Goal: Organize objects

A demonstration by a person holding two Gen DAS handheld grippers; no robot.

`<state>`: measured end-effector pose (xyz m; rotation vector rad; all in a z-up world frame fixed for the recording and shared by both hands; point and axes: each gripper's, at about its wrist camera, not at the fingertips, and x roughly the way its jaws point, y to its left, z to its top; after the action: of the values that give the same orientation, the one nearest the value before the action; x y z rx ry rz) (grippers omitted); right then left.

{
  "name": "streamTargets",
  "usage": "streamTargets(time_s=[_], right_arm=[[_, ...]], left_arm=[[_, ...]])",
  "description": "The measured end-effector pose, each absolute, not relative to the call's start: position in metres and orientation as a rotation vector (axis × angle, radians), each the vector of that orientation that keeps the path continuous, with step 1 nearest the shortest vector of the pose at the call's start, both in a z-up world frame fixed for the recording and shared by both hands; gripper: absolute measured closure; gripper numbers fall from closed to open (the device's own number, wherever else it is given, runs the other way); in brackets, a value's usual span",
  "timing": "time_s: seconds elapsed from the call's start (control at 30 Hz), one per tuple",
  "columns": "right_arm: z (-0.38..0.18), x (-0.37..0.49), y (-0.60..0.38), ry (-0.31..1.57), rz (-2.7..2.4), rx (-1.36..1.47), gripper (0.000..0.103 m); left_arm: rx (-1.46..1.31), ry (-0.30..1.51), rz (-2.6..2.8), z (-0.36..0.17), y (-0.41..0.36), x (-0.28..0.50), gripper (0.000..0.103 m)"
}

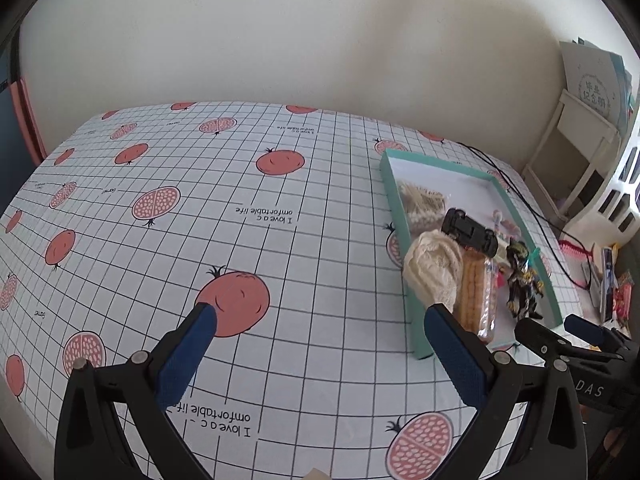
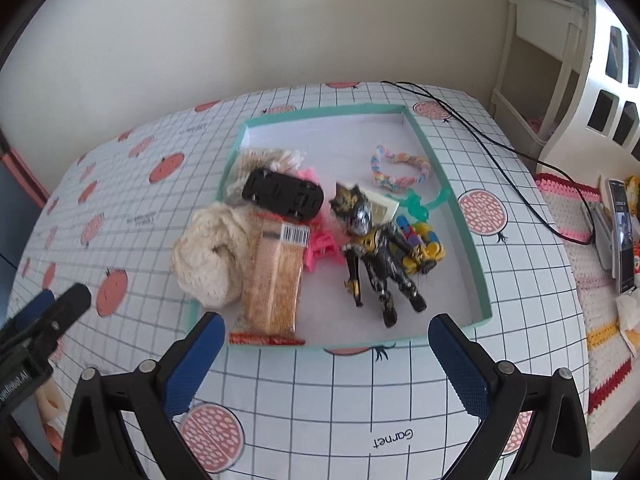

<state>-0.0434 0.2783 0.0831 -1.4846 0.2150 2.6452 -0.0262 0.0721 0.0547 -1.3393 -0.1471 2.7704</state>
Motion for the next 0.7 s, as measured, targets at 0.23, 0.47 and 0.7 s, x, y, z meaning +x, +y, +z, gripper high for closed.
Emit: streamTargets(time_s=[0.23,0.47,0.7], right_arm=[[0.056,-0.031,0.274,0.199,2.634,-1.527,0.000],[0.044,-0.029,0.269,0.162,2.627,-1.539,0.000],[0.032,-0.028,0.266,0.155,2.618,-1.565,0.000]], left_arm=[[-1.361,-0.082,2.757,0.036,0.070,-0.019,0.000],[-1.406,-0.062,2.743,0.018,0.063,-0.016,0.000],[-1.440,-0.045,2.734,0.005,0.061,-0.017,0.000]])
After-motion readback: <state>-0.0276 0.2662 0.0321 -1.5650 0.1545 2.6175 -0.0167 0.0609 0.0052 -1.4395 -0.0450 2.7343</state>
